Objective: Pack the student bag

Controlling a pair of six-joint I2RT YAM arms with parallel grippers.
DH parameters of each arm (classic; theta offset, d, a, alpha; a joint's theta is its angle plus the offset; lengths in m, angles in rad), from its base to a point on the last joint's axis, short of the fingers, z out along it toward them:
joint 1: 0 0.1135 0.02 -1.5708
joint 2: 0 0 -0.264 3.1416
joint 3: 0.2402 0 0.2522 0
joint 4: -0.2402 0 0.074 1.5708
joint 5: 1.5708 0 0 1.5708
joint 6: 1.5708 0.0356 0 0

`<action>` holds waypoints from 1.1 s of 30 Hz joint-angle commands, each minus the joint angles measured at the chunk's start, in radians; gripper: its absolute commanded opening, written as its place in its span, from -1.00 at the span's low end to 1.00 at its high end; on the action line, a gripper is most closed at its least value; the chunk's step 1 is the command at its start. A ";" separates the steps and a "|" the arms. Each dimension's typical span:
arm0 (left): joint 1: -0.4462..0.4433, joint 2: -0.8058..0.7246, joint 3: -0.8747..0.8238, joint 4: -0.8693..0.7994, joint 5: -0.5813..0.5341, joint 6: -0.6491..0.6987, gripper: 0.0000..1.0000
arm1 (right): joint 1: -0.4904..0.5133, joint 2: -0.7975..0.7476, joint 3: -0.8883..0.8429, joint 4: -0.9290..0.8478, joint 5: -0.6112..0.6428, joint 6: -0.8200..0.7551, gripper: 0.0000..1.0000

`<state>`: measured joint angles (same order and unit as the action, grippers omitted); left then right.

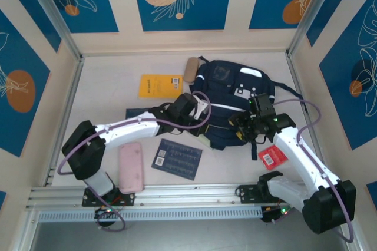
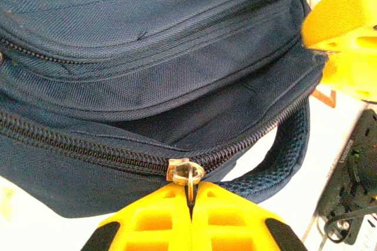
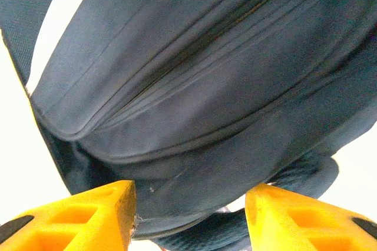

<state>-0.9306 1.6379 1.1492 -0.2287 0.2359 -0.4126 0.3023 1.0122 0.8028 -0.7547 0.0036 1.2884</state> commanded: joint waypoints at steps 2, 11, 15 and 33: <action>-0.038 -0.019 0.034 0.009 0.020 0.009 -1.00 | 0.025 0.014 0.034 -0.010 -0.029 0.064 0.04; -0.062 -0.038 0.019 0.007 -0.004 0.007 -1.00 | 0.109 0.145 0.079 0.028 0.001 0.129 0.03; -0.064 -0.036 0.022 0.006 -0.009 0.011 -1.00 | 0.155 0.193 0.118 -0.088 0.086 0.197 -0.15; -0.035 -0.107 -0.031 -0.108 -0.138 0.040 -1.00 | 0.142 0.079 0.176 -0.207 0.335 0.224 -1.00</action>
<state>-0.9855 1.5814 1.1408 -0.2554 0.1444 -0.3893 0.4637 1.1202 0.9573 -0.8814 0.2127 1.5253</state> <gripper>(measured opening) 0.039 0.051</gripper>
